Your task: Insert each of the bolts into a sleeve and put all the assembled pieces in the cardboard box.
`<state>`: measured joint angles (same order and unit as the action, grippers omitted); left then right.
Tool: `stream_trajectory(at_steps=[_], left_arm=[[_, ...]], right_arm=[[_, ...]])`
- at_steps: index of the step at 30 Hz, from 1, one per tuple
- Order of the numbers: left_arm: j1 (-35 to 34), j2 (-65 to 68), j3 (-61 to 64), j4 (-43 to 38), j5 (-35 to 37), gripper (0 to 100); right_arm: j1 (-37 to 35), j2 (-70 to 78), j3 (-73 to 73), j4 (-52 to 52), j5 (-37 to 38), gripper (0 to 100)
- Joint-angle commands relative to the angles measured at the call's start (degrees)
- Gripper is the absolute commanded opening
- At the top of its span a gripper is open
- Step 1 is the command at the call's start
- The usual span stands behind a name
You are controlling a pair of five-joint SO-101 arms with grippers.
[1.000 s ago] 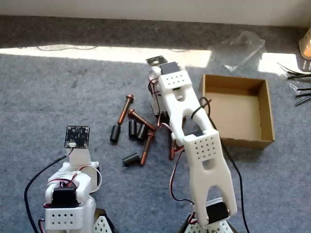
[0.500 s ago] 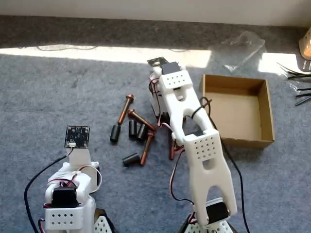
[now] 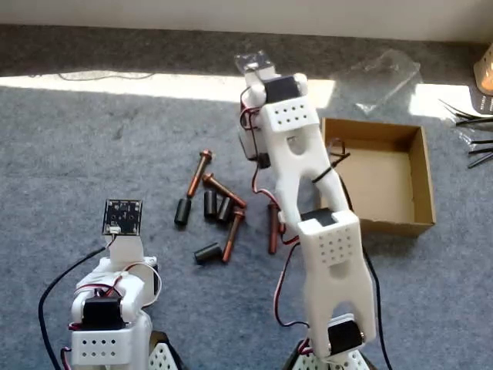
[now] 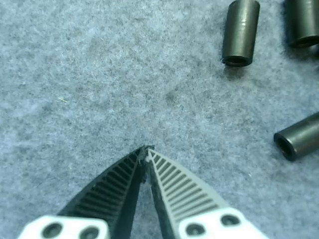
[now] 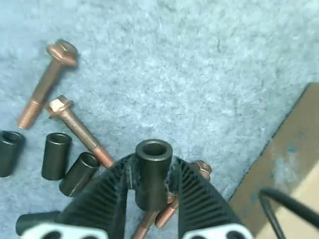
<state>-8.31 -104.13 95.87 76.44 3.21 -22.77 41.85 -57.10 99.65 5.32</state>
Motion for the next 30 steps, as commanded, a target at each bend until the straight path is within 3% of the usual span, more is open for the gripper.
stream_trajectory(at_steps=[1, 20, 30], left_arm=[[-0.75, -0.31, 1.27, 0.35, -0.35, 1], [-0.40, -0.31, 1.27, -1.76, -1.23, 1], [-0.40, -0.31, 1.27, -5.45, -26.20, 1]], right_arm=[[1.63, -10.15, -2.33, 1.27, 0.70, 0.3], [2.95, -59.56, 35.47, 0.75, 0.79, 0.3], [2.86, -77.23, 52.53, -2.95, 0.79, 0.3]])
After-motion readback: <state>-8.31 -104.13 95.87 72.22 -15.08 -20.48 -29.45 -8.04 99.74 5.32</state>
